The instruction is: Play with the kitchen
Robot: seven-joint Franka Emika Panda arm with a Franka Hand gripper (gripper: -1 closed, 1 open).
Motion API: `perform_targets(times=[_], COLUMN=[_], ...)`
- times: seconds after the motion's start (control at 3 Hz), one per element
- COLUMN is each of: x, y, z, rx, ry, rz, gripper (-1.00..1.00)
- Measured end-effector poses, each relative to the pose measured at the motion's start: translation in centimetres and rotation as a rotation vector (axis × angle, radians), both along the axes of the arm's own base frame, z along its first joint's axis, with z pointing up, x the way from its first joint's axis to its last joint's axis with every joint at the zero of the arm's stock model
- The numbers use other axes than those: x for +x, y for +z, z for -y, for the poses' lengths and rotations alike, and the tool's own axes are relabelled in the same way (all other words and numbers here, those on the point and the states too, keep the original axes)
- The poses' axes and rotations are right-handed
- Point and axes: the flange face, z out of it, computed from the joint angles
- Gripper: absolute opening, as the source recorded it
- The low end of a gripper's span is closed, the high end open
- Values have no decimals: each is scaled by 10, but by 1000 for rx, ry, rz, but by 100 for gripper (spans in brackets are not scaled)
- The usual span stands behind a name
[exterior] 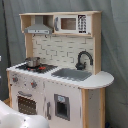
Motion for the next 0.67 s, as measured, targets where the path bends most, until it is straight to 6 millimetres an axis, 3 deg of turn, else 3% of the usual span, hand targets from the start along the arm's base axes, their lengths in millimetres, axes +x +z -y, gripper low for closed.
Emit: perform_targets(times=[0.67], x=[4], y=[-5], z=[24], rx=[-34], ry=[58], rz=[10], gripper=[100])
